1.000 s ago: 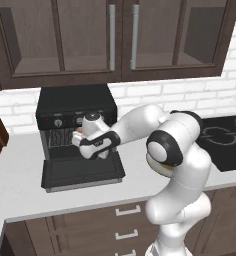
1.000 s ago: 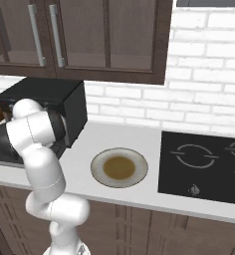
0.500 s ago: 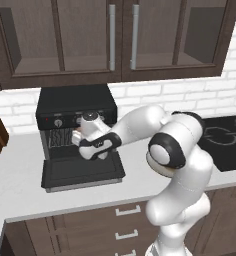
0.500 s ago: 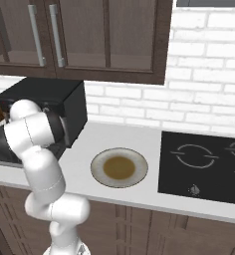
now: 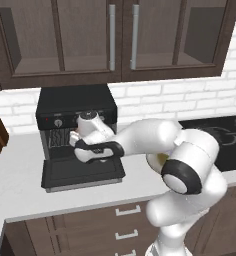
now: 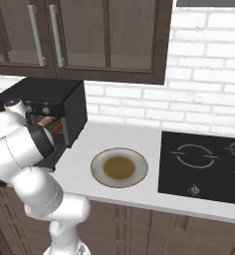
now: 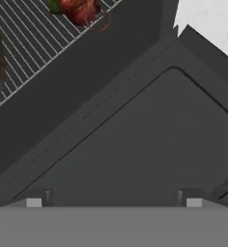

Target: Pick up the kebab skewer and baguette bread, and place them inside the toaster oven. Close the toaster oven door and start by setting the timer.

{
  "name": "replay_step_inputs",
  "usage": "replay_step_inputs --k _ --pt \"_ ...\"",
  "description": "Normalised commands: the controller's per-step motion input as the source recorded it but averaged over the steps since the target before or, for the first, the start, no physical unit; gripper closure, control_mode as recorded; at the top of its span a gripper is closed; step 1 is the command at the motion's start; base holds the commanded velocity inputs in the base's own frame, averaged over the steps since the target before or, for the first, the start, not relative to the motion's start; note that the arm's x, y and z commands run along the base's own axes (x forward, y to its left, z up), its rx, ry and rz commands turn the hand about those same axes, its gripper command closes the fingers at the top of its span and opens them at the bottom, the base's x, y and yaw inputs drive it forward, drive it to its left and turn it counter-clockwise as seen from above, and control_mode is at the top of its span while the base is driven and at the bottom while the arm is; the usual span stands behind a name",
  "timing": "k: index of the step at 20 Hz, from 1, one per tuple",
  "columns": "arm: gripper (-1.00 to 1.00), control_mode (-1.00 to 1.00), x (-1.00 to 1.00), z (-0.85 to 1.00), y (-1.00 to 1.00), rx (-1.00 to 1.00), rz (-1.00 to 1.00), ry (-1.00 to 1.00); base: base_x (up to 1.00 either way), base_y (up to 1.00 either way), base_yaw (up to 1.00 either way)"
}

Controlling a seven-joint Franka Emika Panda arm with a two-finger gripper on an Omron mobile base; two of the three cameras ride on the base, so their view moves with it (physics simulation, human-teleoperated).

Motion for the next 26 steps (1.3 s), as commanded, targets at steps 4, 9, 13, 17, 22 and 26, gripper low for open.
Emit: replay_step_inputs --k 4,9,13,17,22,26 --pt "-1.00 -1.00 -0.85 0.19 0.00 0.00 0.05 0.00 0.00 0.00 0.00" --pt "-1.00 -1.00 -0.70 0.35 0.00 0.00 0.10 0.03 0.00 0.00 0.00" --pt "-1.00 -1.00 -0.69 0.21 0.00 0.00 0.11 0.07 0.00 0.00 0.00" --pt "-1.00 -1.00 -0.43 0.00 0.00 0.00 0.14 0.10 0.00 0.00 0.00" --pt "-1.00 -1.00 -0.10 -0.07 0.00 0.00 0.14 0.09 0.00 0.00 0.00" --pt "-1.00 -1.00 0.00 -0.15 0.00 -0.02 0.12 0.02 0.00 0.00 0.00"
